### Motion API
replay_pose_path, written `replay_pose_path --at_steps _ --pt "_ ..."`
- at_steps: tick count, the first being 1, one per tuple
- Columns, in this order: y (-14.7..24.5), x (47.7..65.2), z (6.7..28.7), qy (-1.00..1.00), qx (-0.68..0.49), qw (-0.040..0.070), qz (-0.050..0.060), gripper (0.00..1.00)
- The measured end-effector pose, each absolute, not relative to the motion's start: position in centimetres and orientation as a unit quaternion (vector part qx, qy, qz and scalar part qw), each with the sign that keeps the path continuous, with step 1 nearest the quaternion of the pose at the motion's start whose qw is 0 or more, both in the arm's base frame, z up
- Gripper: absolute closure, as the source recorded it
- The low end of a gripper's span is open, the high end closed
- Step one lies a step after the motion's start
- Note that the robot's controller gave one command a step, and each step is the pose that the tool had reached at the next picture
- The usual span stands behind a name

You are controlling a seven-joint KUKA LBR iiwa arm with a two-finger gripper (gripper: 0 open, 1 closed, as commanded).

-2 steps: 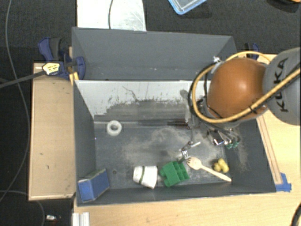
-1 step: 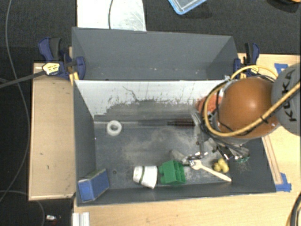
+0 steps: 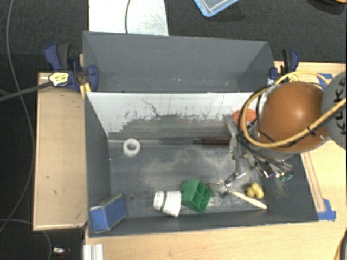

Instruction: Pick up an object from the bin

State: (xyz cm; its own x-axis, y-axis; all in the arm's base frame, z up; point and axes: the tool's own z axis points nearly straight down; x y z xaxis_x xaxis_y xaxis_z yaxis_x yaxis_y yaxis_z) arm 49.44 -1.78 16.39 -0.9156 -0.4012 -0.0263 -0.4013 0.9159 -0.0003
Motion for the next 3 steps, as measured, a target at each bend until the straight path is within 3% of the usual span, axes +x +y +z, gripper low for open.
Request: replay_pose_path --at_steps 1,2,3 --pt "-2.4 49.2 16.4 0.986 -0.167 0.011 0.002 0.00" --pt "-2.4 49.9 18.5 0.999 -0.039 0.013 0.004 0.00" --pt "-1.4 50.0 18.5 0.999 -0.033 0.011 0.004 0.00"
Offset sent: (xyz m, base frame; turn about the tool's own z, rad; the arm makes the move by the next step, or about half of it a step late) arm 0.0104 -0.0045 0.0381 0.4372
